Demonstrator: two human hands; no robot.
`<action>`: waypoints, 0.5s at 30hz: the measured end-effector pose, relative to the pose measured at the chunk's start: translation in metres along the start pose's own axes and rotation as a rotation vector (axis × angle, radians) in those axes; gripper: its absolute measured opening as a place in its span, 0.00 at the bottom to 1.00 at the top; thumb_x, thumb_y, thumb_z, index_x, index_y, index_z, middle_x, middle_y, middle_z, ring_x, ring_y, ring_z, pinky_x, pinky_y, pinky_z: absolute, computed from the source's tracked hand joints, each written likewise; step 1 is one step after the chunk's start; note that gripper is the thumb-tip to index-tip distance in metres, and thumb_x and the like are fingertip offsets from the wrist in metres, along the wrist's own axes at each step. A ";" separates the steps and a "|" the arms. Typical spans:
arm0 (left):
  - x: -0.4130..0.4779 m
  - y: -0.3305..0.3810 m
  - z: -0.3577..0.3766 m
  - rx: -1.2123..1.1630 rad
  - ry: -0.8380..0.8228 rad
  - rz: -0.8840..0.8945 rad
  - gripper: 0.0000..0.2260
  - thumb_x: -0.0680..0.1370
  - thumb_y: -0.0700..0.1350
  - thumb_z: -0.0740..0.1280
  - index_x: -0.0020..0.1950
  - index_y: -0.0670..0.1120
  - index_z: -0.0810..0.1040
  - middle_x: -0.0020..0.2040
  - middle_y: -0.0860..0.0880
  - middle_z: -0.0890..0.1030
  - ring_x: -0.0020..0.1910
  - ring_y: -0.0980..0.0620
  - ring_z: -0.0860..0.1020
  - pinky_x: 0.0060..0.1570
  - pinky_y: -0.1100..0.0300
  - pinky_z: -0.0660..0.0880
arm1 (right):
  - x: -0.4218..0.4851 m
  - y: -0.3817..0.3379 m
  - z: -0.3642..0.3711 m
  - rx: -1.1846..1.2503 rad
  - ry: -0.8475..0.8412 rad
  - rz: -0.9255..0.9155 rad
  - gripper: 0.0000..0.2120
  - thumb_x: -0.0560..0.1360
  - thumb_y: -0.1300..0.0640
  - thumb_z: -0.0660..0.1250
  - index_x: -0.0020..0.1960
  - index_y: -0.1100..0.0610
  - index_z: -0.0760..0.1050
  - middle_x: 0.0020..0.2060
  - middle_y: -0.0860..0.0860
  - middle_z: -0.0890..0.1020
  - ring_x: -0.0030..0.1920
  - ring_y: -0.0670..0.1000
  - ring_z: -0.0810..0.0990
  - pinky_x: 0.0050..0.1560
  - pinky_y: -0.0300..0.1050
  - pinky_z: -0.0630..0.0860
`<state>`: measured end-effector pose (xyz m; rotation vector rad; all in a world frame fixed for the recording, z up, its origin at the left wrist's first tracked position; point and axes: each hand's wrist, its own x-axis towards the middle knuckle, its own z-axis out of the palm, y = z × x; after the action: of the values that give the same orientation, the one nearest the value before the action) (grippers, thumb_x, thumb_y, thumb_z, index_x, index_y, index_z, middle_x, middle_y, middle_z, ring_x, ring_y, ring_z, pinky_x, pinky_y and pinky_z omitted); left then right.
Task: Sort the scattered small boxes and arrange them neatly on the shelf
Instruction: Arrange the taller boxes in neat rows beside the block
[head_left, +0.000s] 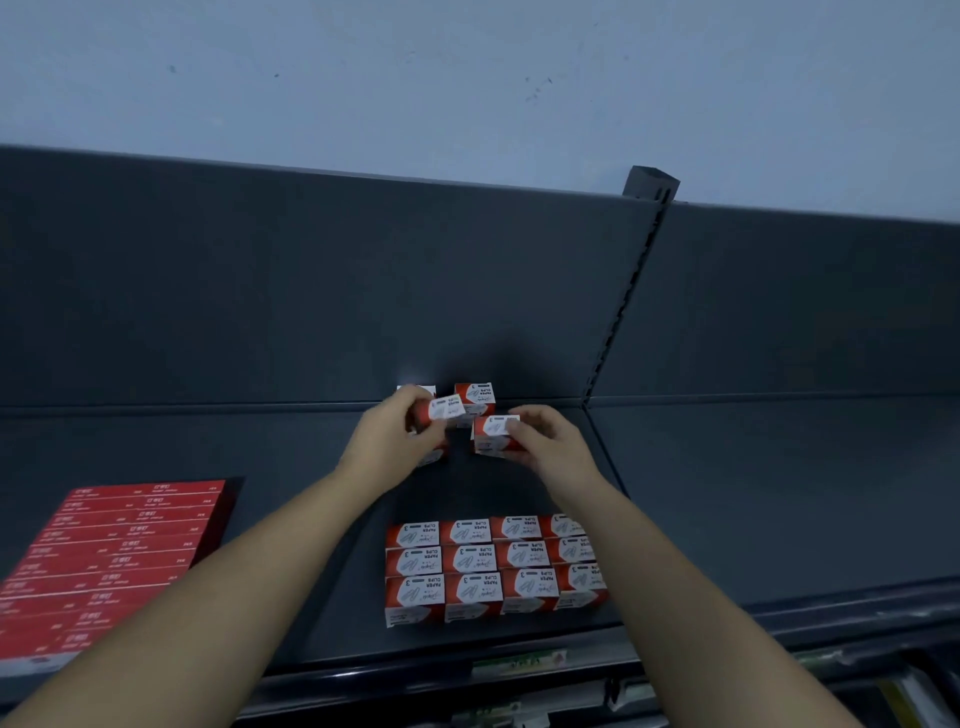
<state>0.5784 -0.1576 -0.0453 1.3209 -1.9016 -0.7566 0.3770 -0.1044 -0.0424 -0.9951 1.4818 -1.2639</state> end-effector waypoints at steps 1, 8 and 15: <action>-0.001 0.002 -0.002 -0.079 -0.015 -0.028 0.04 0.77 0.48 0.70 0.51 0.52 0.77 0.43 0.52 0.80 0.41 0.57 0.77 0.40 0.66 0.74 | -0.002 -0.002 0.000 0.051 -0.005 0.019 0.06 0.79 0.58 0.67 0.54 0.56 0.78 0.53 0.54 0.83 0.53 0.52 0.83 0.53 0.47 0.82; -0.012 0.018 -0.013 -0.475 -0.245 -0.159 0.09 0.79 0.51 0.67 0.55 0.49 0.82 0.51 0.42 0.84 0.44 0.50 0.81 0.44 0.58 0.76 | -0.022 -0.015 -0.006 0.079 -0.034 0.053 0.17 0.79 0.45 0.63 0.54 0.58 0.80 0.47 0.57 0.85 0.41 0.52 0.82 0.43 0.43 0.79; -0.031 0.028 -0.013 -0.660 -0.277 -0.244 0.13 0.79 0.52 0.66 0.58 0.48 0.82 0.53 0.46 0.85 0.47 0.45 0.80 0.49 0.54 0.75 | -0.038 -0.024 -0.013 0.083 -0.033 0.011 0.18 0.78 0.45 0.64 0.54 0.60 0.79 0.41 0.54 0.85 0.34 0.49 0.81 0.36 0.40 0.78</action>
<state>0.5814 -0.1200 -0.0222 1.0594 -1.4832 -1.5966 0.3746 -0.0684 -0.0130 -0.9482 1.3968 -1.2849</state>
